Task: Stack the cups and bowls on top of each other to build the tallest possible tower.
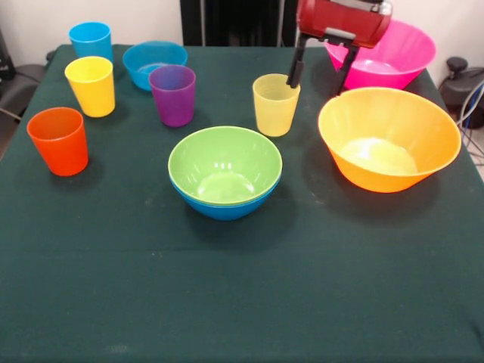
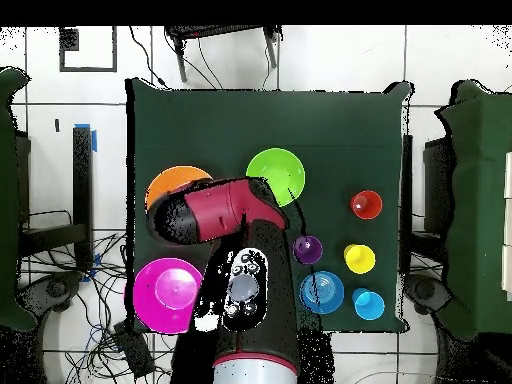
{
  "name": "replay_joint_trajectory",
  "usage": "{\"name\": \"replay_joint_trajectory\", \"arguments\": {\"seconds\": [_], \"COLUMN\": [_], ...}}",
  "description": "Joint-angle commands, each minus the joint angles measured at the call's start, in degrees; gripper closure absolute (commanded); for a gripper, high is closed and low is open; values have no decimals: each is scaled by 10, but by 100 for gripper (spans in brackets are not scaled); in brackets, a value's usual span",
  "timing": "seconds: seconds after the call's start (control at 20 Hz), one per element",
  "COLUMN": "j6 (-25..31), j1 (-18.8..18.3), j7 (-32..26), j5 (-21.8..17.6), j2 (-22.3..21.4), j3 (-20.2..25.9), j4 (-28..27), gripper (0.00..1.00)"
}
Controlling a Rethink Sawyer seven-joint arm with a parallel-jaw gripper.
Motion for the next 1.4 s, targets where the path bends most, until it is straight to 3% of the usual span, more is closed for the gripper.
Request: {"name": "replay_joint_trajectory", "arguments": {"seconds": [0.05,0.3,0.5,0.8,1.1,1.4], "j6": [-34,-16,-1,37,74,37], "j1": [-26,-27,-21,20,56,50], "j7": [-22,-27,-32,-33,3,25], "j5": [-10,-17,-28,-50,-14,18], "j2": [-11,-35,-19,-6,10,32], "j3": [84,84,80,53,54,70], "j4": [98,111,90,44,12,13], "gripper": [0,0,0,0,0,0]}}
